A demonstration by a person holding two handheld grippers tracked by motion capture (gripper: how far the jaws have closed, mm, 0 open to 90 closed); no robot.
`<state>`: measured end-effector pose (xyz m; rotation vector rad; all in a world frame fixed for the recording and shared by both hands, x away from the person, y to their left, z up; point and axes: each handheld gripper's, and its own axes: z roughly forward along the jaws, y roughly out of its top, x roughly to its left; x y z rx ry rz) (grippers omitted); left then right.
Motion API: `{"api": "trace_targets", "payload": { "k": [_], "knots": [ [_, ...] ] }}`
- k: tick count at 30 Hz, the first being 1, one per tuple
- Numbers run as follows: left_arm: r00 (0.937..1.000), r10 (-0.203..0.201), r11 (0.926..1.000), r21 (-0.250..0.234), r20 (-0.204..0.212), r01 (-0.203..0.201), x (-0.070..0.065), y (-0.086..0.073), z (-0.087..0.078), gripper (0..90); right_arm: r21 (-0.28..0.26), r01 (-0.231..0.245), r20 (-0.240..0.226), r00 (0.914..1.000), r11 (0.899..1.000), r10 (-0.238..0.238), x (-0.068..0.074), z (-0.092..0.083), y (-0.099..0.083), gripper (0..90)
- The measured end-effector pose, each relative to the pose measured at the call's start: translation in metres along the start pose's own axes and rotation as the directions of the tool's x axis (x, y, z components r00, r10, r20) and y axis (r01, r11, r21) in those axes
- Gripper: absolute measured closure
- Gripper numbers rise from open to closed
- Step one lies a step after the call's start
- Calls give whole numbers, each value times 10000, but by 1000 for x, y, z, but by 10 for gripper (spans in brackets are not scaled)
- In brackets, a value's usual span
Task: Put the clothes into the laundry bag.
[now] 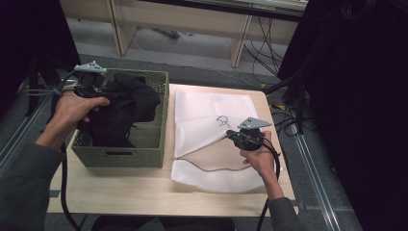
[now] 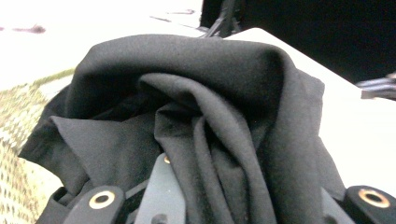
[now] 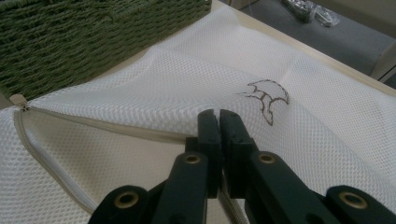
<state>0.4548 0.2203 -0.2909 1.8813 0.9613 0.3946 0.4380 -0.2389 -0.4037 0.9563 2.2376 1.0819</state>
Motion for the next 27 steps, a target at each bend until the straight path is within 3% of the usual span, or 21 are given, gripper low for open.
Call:
{"api": "trace_targets", "payload": {
  "k": [3, 6, 9, 10, 11, 12, 14, 16, 17, 18, 19, 20, 21, 22, 23, 24, 25, 26, 27],
  "knots": [
    [9983, 344, 9993, -149, 464, -337, -20, 7, -12, 773, -28, 118, 34, 9999, 9999, -118, -1, 0, 1, 883],
    [9915, 700, 9971, -386, 1099, -661, -46, 13, -22, 772, -84, 62, 56, 10000, 9999, -61, -2, -1, 1, 883],
    [9774, 730, 9962, -610, 1984, -621, -68, 15, -24, 772, -149, -3, 53, 10000, 9999, 4, -3, -1, 1, 883],
    [9698, 882, 9953, -595, 2273, -765, -80, 16, -23, 772, -122, 61, 48, 10000, 9999, -60, -4, -1, 1, 884],
    [9658, 929, 9948, -623, 2419, -800, -87, 15, -21, 772, -135, 10, 59, 10000, 9999, -10, -4, -1, 1, 883],
    [9577, 1080, 9936, -607, 2666, -952, -100, 14, -18, 772, -114, -211, 30, 9998, 9997, 211, -4, -2, 0, 884],
    [9438, 1303, 9913, -560, 3039, -1189, -116, 12, -12, 772, -58, -92, -3, 10000, 9999, 92, -6, -3, 1, 884],
    [9331, 1412, 9899, -615, 3307, -1280, -130, 11, -4, 772, -227, -286, 48, 9996, 9993, 287, -5, -2, 0, 885],
    [9229, 1512, 9885, -549, 3541, -1408, -139, 11, 1, 772, -108, -317, -24, 9995, 9994, 316, -6, -3, 1, 885],
    [9224, 1553, 9878, -658, 3537, -1410, -146, 10, 5, 772, -305, -363, 31, 9993, 9989, 364, -6, -2, 0, 885],
    [9098, 1624, 9867, -658, 3820, -1486, -152, 9, 9, 771, -346, -259, 54, 9996, 9991, 261, -7, -2, 1, 886],
    [9018, 1551, 9879, -670, 4033, -1399, -156, 9, 15, 771, -280, -242, 24, 9997, 9993, 243, -8, -2, 1, 886],
    [8992, 1488, 9887, -765, 4115, -1286, -160, 8, 19, 772, -353, -258, 40, 9997, 9990, 260, -8, -2, 2, 886],
    [8876, 1495, 9888, -643, 4357, -1349, -164, 8, 26, 771, -145, -274, -65, 9996, 9995, 273, -8, -3, 3, 886],
    [8866, 1403, 9901, -614, 4407, -1262, -169, 6, 32, 771, -145, -274, -65, 9996, 9995, 273, -8, -3, 3, 886],
    [8819, 1420, 9898, -520, 4495, -1328, -174, 3, 41, 771, -430, -433, 2, 9991, 9981, 433, -7, -2, 2, 886],
    [8767, 1405, 9898, -425, 4600, -1362, -177, -1, 48, 771, -319, -306, -44, 9995, 9990, 304, -9, -4, 3, 886],
    [8793, 1375, 9901, -369, 4560, -1357, -179, -4, 53, 771, -500, -411, -3, 9992, 9979, 411, -9, -3, 2, 886],
    [8764, 1357, 9900, -298, 4620, -1376, -182, -9, 59, 771, -467, -530, -55, 9986, 9975, 528, -9, -4, 2, 886]
  ]
}}
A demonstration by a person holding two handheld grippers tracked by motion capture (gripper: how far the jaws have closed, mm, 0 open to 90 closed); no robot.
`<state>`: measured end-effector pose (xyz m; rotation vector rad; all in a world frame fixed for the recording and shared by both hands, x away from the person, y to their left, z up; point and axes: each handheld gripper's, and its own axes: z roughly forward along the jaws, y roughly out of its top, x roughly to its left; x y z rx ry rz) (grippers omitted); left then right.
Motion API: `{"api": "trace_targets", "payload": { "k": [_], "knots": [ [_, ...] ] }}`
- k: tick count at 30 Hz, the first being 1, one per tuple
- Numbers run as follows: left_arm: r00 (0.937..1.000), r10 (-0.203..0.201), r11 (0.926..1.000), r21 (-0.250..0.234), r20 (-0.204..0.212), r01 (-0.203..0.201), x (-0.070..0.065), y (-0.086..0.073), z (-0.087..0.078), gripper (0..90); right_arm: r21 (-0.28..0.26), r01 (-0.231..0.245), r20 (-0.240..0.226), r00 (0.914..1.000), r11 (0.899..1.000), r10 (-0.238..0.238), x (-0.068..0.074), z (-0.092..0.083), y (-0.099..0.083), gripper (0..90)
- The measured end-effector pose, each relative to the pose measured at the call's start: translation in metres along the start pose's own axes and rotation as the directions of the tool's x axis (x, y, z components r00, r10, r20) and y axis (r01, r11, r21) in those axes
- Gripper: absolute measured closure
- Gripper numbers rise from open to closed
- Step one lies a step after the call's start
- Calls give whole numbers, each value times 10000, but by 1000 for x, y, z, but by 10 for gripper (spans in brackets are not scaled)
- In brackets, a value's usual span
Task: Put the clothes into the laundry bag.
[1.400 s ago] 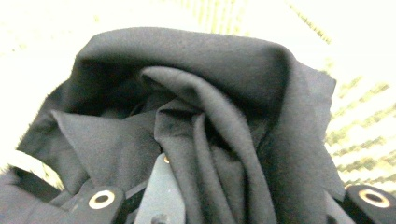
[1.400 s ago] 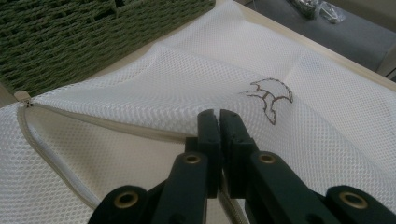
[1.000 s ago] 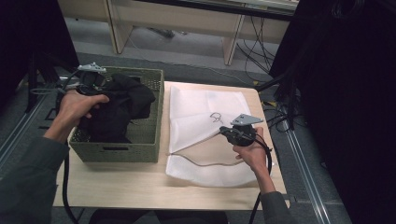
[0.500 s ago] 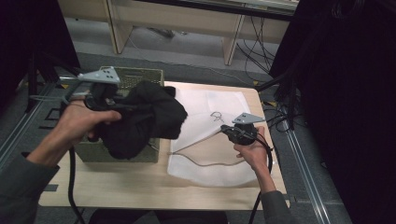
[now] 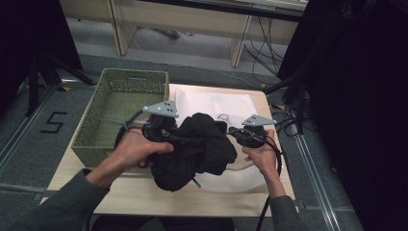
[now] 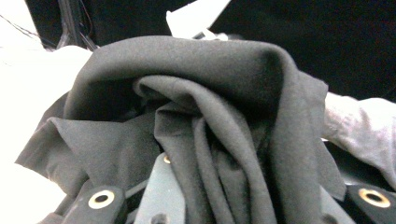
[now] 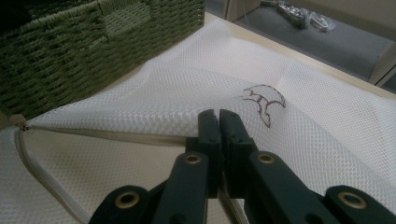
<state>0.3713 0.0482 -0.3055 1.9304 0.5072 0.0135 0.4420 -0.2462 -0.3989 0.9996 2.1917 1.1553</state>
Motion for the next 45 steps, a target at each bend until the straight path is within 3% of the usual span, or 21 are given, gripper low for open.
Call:
{"api": "trace_targets", "payload": {
  "k": [2, 8, 10, 12, 15, 19, 20, 22, 24, 26, 30, 33, 36, 37, 38, 39, 40, 41, 42, 44, 45],
  "knots": [
    [9998, -178, 9998, 131, 37, 178, 1, -11, 14, 771, -98, 26, 33, 10000, 9999, -26, -3, -1, 0, 887],
    [9996, 85, 9954, 956, -251, -61, 0, -37, 61, 770, 10, 84, -58, 9999, 10000, -84, -3, -4, 2, 887],
    [9991, 139, 9950, 998, -401, -98, 1, -40, 75, 770, -16, -37, 26, 10000, 10000, 37, 0, -3, 3, 887],
    [9982, 274, 9938, 1095, -542, -213, 1, -39, 87, 770, -84, 157, 54, 9999, 9998, -156, -1, -3, 3, 888],
    [9989, 148, 9940, 1093, -454, -97, 3, -39, 100, 769, -40, 132, 89, 9999, 9999, -132, -1, -3, 3, 888],
    [9963, 359, 9893, 1437, -783, -243, 4, -44, 118, 765, -112, 60, 153, 9999, 9999, -58, 0, -2, 2, 889],
    [9939, 641, 9848, 1665, -897, -485, 4, -46, 124, 764, -97, 171, 142, 9998, 9998, -170, -1, -2, 2, 889],
    [9902, 894, 9787, 1937, -1077, -673, 2, -51, 131, 761, 53, 250, 105, 9996, 9997, -250, 0, -2, 2, 890],
    [9909, 971, 9735, 2160, -931, -751, 0, -58, 139, 761, 167, 227, 118, 9997, 9996, -229, 3, -1, 2, 892],
    [9935, 856, 9727, 2223, -755, -669, -4, -64, 142, 762, 144, 184, 214, 9996, 9997, -187, 4, -1, 3, 894],
    [9935, 1075, 9731, 2085, -366, -976, -18, -69, 137, 761, 94, 207, 370, 9991, 9997, -210, 5, -2, 4, 895],
    [9931, 1154, 9730, 2035, -197, -1090, -19, -67, 140, 761, 50, 296, 362, 9989, 9995, -298, 4, -3, 6, 896],
    [9895, 1317, 9668, 2282, -592, -1150, -13, -68, 150, 757, -35, 387, 340, 9987, 9992, -385, 6, -4, 9, 899],
    [9870, 1366, 9605, 2550, -846, -1111, -8, -70, 157, 754, -61, 390, 325, 9987, 9992, -388, 7, -4, 10, 900],
    [9867, 1262, 9581, 2704, -1020, -946, -3, -72, 162, 748, -339, 561, 429, 9976, 9978, -546, 8, -3, 10, 900],
    [9863, 1221, 9561, 2800, -1109, -869, 2, -74, 167, 740, -269, 668, 433, 9969, 9974, -656, 9, -3, 10, 900],
    [9881, 1010, 9564, 2848, -1156, -645, 4, -75, 170, 722, -89, 571, 338, 9978, 9983, -567, 11, -3, 11, 900],
    [9877, 806, 9582, 2834, -1338, -398, 6, -77, 174, 699, -256, 696, 421, 9968, 9972, -685, 12, -1, 10, 900],
    [9886, 757, 9581, 2842, -1304, -359, 8, -77, 176, 661, -159, 626, 370, 9974, 9979, -620, 13, -1, 11, 900],
    [9892, 341, 9727, 2321, -1427, -1, 7, -77, 179, 583, -229, 728, 373, 9967, 9971, -719, 12, 0, 10, 900],
    [9887, 412, 9745, 2242, -1442, -80, 7, -75, 178, 529, -226, 716, 355, 9969, 9972, -708, 12, -1, 10, 900]
  ]
}}
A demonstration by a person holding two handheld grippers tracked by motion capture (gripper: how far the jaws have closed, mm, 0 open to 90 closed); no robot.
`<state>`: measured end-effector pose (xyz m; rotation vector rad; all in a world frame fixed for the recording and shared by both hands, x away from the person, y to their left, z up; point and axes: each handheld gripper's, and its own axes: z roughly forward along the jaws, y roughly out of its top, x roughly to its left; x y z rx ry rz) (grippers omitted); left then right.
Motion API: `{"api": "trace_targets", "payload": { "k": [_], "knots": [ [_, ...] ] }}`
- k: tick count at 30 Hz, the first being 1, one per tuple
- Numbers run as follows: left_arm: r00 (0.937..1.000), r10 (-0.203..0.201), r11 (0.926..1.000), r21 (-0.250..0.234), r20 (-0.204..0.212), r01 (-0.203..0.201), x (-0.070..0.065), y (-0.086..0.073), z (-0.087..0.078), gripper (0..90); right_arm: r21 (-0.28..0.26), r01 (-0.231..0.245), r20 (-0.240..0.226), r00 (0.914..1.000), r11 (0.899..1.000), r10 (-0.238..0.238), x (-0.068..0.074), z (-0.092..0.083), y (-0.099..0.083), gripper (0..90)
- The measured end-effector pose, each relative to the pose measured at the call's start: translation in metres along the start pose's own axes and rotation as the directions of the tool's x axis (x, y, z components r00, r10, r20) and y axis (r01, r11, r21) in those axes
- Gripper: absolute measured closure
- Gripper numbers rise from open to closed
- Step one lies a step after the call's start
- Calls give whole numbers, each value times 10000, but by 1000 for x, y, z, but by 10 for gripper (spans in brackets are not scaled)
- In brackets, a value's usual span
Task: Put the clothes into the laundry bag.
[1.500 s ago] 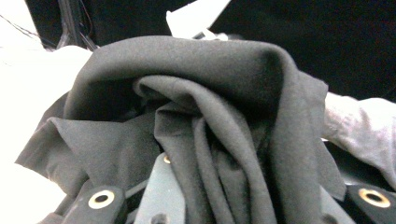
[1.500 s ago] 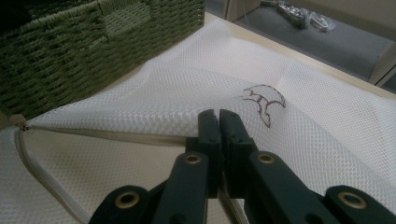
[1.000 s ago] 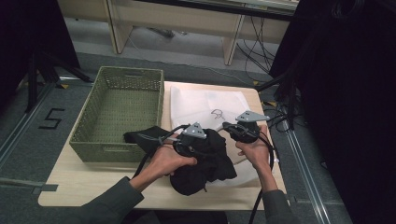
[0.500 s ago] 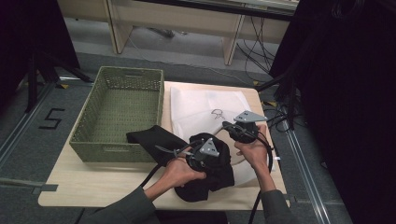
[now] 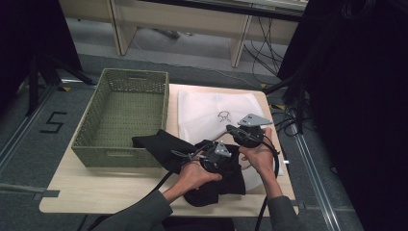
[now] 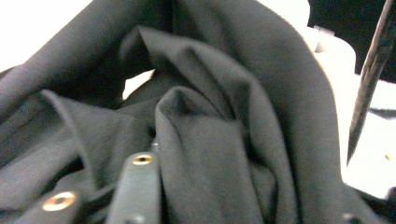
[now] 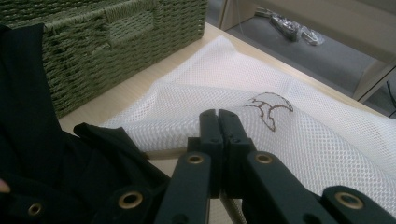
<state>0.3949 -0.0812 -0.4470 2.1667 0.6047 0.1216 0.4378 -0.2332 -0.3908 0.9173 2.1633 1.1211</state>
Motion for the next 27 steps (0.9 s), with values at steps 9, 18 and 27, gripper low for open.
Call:
{"api": "trace_targets", "payload": {
  "k": [9, 18, 27],
  "knots": [
    [9973, -329, 9940, -1025, 650, 395, 4, 11, -38, 258, 205, -40, -32, 10000, 9998, 41, -1, 0, -2, 900],
    [9863, -282, 9946, -1036, -1622, 114, 64, 1, -138, 244, 175, -25, -64, 10000, 9998, 26, -3, 0, -3, 900],
    [9374, -2593, 9646, -1105, -2325, 2395, 133, -60, -195, 258, 185, -26, -66, 10000, 9998, 27, -3, 0, -3, 900]
  ]
}}
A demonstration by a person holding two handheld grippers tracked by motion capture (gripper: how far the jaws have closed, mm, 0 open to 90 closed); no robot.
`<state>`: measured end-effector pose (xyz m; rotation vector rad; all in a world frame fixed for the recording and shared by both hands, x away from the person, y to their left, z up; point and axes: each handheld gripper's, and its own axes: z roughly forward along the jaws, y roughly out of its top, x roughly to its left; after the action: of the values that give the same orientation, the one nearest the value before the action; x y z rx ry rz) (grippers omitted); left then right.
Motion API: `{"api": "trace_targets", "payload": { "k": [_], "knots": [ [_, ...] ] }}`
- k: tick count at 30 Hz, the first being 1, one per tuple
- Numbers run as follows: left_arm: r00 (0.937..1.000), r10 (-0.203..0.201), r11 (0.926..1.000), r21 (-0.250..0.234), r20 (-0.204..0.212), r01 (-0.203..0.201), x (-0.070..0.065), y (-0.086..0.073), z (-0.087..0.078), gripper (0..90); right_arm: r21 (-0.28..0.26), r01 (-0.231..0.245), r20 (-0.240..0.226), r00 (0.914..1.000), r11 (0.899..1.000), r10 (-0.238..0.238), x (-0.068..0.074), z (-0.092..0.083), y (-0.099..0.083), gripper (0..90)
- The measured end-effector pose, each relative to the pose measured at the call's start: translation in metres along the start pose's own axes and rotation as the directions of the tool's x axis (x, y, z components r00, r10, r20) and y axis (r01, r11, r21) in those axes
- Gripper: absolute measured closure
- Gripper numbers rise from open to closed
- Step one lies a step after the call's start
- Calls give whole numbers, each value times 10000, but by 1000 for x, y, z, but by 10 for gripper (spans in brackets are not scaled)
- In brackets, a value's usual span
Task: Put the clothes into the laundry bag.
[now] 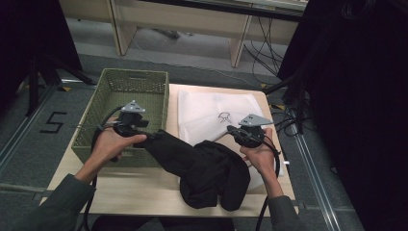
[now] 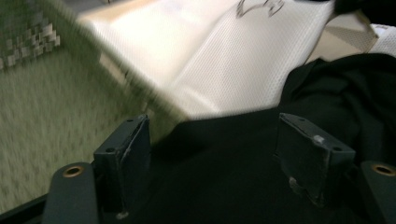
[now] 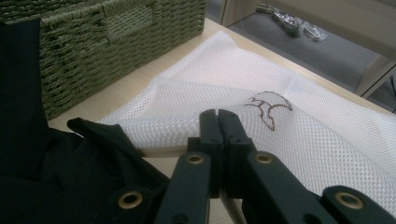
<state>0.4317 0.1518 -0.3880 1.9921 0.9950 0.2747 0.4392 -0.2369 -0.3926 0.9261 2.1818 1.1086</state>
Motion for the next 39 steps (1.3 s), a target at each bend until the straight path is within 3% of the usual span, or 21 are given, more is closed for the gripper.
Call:
{"api": "trace_targets", "payload": {
  "k": [2, 4, 6, 7, 9, 10, 12, 14, 16, 18, 23, 29, 30, 35, 37, 39],
  "knots": [
    [9999, -49, 9999, 144, 151, 47, 5, -9, 2, 255, -27, -187, 6, 9998, 9998, 187, 2, 1, -1, 900],
    [9969, -389, 9991, 184, 686, 377, 5, -19, 10, 244, 188, -139, -80, 9999, 9997, 141, 1, -1, 0, 900],
    [9960, -399, 9985, 399, 802, 368, 5, -23, 15, 237, -57, -52, 21, 10000, 10000, 52, 0, 1, 0, 900],
    [9943, -585, 9981, 222, 892, 568, 4, -25, 16, 232, -50, -50, 24, 10000, 10000, 50, 0, 1, 0, 900],
    [9901, -713, 9973, 277, 1208, 684, 5, -25, 15, 289, -63, -70, 18, 10000, 10000, 70, 0, 1, -1, 900],
    [9881, -759, 9969, 307, 1341, 724, 5, -25, 14, 328, 195, -83, -70, 9999, 9998, 85, 0, -1, 0, 900],
    [9809, -982, 9949, 377, 1680, 932, 5, -26, 16, 370, 12, -102, 37, 9999, 9999, 102, 0, 0, -1, 900],
    [9692, -1156, 9924, 668, 2173, 1033, 6, -28, 18, 436, 63, -71, -1, 10000, 10000, 71, 0, 0, 0, 900],
    [9691, -981, 9924, 949, 2263, 783, 2, -30, 21, 498, -63, -67, 19, 10000, 10000, 67, 0, 0, -1, 900],
    [9728, -726, 9948, 852, 2198, 550, -2, -30, 22, 585, 125, 28, -60, 10000, 9999, -28, -1, -1, 0, 900],
    [9860, 90, 9963, 831, 1665, -232, -13, -25, 18, 679, 150, -8, -47, 10000, 9999, 8, -1, -1, 0, 900],
    [9879, 198, 9989, 394, 1537, -261, -18, -20, 8, 786, 27, -51, 18, 10000, 10000, 51, -1, -1, 0, 900],
    [9898, 334, 9990, 240, 1387, -371, -19, -19, 6, 854, -22, -51, 53, 10000, 10000, 51, 0, 0, -1, 900],
    [9864, 733, 9972, 12, 1469, -743, -29, -9, -2, 882, 156, 3, -32, 10000, 9999, -3, -1, -1, 0, 900],
    [9848, 897, 9957, -365, 1486, -852, -36, -1, -6, 882, 81, -30, 10, 10000, 10000, 30, -1, -1, 0, 900],
    [9779, 1228, 9899, -909, 1695, -1086, -51, 15, -11, 882, 138, 26, -24, 10000, 9999, -26, -2, -1, 0, 900]
  ]
}}
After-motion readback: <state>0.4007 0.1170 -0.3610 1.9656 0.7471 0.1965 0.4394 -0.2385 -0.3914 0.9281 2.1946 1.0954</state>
